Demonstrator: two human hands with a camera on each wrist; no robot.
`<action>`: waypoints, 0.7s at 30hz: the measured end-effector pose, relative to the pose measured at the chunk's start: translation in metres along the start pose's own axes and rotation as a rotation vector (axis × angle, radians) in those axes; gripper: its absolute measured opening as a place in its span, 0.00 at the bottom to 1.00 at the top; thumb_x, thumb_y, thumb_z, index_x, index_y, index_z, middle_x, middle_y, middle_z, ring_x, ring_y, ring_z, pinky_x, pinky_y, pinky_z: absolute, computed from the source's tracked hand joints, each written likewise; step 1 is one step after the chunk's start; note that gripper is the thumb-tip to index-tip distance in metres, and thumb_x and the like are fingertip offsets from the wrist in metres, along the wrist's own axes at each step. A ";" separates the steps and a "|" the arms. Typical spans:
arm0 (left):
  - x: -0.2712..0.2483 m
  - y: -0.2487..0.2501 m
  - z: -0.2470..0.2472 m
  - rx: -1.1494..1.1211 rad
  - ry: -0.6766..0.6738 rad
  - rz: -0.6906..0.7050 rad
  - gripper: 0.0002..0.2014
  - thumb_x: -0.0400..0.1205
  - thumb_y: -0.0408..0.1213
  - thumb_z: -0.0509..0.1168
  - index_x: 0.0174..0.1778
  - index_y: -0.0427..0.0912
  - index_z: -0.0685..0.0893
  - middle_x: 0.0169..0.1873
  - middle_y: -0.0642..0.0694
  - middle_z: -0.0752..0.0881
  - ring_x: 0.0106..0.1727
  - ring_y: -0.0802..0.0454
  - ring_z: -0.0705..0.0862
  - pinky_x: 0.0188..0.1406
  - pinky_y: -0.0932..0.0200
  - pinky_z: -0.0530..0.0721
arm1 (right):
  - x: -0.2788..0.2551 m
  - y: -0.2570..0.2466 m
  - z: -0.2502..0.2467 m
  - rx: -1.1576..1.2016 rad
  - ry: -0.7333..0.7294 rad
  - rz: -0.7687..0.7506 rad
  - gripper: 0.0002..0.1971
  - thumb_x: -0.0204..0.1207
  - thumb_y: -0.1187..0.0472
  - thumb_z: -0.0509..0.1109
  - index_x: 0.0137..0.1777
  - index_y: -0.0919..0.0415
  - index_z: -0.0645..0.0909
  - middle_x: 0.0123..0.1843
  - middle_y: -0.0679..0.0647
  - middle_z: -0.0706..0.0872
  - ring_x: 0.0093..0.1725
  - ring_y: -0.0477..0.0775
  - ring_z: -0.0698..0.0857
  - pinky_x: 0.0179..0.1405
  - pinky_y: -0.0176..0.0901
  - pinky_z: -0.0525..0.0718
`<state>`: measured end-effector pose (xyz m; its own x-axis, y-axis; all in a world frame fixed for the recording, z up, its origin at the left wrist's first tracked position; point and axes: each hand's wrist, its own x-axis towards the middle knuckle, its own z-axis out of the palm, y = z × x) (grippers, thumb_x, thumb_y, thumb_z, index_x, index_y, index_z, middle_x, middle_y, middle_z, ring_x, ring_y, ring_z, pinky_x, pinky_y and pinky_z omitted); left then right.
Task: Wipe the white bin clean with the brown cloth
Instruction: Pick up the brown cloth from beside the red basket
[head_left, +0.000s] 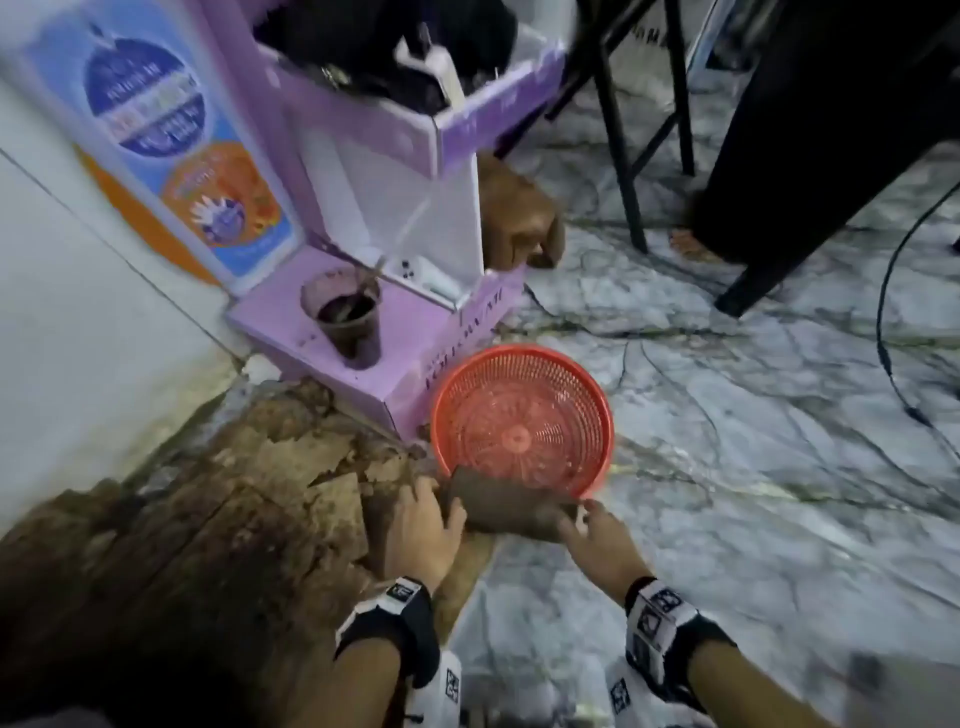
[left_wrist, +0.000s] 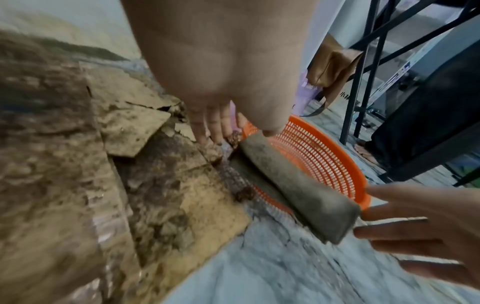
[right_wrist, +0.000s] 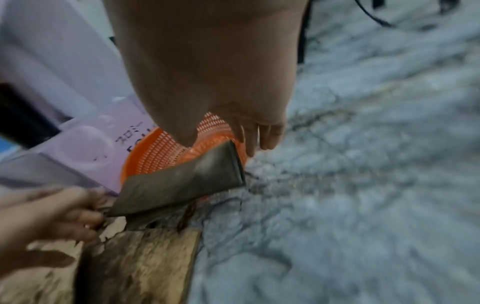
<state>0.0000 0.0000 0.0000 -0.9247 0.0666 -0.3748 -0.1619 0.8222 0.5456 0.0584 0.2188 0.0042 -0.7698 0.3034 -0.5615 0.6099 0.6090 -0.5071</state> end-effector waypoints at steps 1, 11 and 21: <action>0.002 -0.004 0.010 -0.016 0.011 -0.028 0.22 0.88 0.47 0.67 0.71 0.36 0.78 0.66 0.33 0.81 0.71 0.33 0.80 0.69 0.41 0.79 | 0.007 0.008 0.006 0.056 0.001 0.032 0.30 0.85 0.44 0.66 0.79 0.64 0.71 0.70 0.65 0.85 0.70 0.67 0.83 0.67 0.53 0.79; 0.022 0.004 0.039 -0.112 0.040 -0.121 0.22 0.93 0.43 0.58 0.80 0.36 0.75 0.74 0.33 0.82 0.78 0.33 0.77 0.78 0.41 0.70 | 0.018 0.022 0.010 0.255 0.090 0.066 0.19 0.84 0.49 0.71 0.65 0.62 0.86 0.61 0.62 0.91 0.64 0.63 0.87 0.60 0.45 0.80; 0.012 -0.008 0.002 -0.211 0.148 -0.011 0.06 0.87 0.34 0.69 0.56 0.35 0.86 0.42 0.48 0.86 0.49 0.43 0.86 0.53 0.53 0.79 | -0.002 0.008 0.003 0.286 0.120 -0.228 0.10 0.85 0.53 0.69 0.44 0.55 0.74 0.37 0.52 0.83 0.38 0.52 0.82 0.37 0.48 0.77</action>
<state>-0.0087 -0.0046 -0.0102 -0.9604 -0.0374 -0.2761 -0.2257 0.6854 0.6923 0.0649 0.2205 -0.0007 -0.8979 0.2774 -0.3417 0.4354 0.4468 -0.7815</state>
